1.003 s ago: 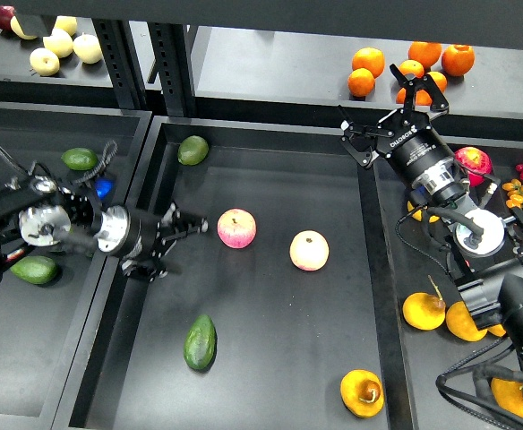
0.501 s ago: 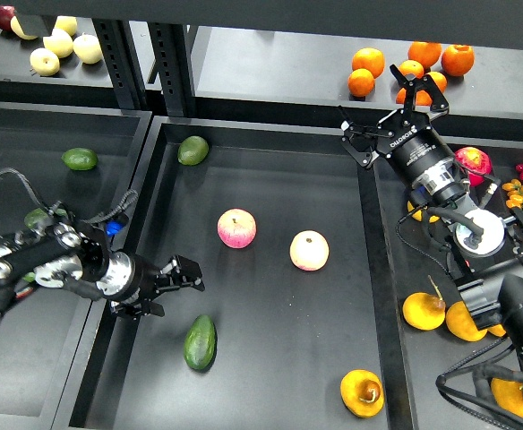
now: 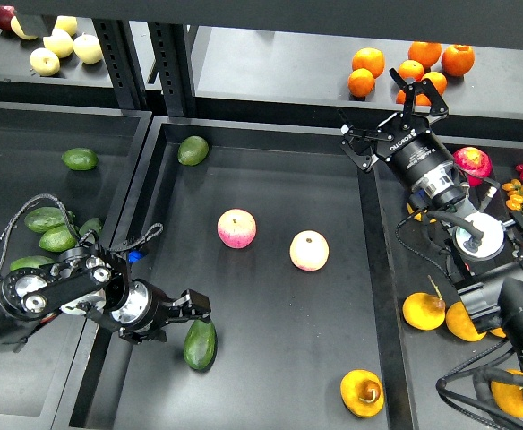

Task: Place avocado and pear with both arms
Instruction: 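Lower the left gripper and close it on the avocado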

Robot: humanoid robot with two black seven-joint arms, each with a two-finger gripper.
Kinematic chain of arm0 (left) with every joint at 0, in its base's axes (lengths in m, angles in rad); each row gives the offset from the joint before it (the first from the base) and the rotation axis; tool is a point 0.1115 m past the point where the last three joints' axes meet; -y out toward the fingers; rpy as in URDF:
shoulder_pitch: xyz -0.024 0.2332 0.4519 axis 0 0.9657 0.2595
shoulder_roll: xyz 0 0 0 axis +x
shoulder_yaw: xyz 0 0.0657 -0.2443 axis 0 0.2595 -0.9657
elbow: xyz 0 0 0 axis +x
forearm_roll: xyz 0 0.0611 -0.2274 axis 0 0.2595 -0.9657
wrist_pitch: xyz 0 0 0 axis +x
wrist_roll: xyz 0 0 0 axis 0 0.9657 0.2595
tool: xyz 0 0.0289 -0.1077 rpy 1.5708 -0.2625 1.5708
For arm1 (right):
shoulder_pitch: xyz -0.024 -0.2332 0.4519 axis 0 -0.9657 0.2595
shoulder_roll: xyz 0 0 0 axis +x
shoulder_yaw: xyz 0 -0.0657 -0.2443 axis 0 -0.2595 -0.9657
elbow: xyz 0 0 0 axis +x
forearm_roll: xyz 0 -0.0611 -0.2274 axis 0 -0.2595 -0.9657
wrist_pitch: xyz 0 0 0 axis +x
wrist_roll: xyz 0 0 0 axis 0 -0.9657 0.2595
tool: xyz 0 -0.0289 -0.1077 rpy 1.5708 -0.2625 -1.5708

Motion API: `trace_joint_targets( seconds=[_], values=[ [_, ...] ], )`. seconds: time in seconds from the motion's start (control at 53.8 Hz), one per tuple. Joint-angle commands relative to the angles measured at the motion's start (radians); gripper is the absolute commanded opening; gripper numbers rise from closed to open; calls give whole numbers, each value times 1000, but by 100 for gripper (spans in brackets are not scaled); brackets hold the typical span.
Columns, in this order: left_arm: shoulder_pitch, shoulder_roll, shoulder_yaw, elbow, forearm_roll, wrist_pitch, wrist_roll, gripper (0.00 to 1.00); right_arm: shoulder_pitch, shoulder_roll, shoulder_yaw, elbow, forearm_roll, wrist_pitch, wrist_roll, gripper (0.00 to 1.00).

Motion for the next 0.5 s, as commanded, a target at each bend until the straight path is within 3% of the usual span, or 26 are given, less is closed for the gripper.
trace_joint_targets(
  seconds=[0.0,0.483],
  values=[
    [15,-15,0,12,11,0,0,98,0,0,0,0,-1,0,0,100],
    [34,-78,5,102,16,0,0,98,-6,0,0,1,-1,0,0,100]
  ],
)
